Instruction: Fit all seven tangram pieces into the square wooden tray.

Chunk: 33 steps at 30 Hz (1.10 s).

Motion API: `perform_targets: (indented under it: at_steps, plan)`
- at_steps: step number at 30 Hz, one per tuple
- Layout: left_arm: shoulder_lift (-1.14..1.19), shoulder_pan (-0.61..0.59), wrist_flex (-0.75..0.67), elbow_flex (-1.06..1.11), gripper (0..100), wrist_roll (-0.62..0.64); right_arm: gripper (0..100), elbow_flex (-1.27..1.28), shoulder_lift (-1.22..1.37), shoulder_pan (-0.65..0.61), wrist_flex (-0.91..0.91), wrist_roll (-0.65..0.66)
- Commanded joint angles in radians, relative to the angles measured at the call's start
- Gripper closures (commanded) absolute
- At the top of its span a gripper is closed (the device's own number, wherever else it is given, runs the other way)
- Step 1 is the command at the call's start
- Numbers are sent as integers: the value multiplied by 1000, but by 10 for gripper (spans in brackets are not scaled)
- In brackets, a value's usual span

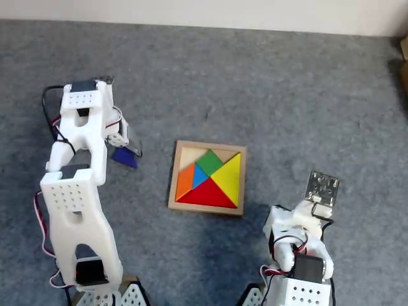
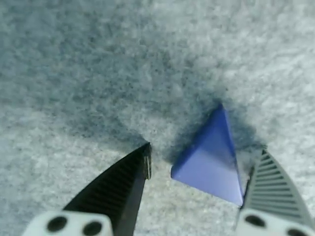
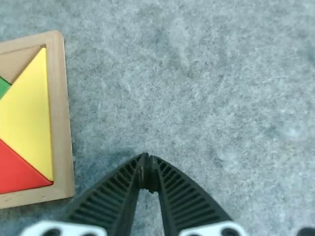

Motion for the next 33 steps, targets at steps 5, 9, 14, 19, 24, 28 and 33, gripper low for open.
perform_targets:
  at_steps: [5,9,14,19,24,28,33]
  plan:
    - [-18,68,-6,1,775,5,992,108,-21,7,-21,-2]
    - [18,68,-3,-33,779,9,992,108,-21,7,-21,-2]
    - [38,65,69,-71,776,8,992,108,-21,7,-21,-2]
    - [33,36,153,-125,724,11,992,108,-21,7,-21,-2]
    - [39,10,206,-139,692,37,992,108,-21,7,-21,-2]
    - [41,19,207,-97,694,55,992,108,-21,7,-21,-2]
    - [41,41,115,-70,726,92,992,108,-21,7,-21,-2]
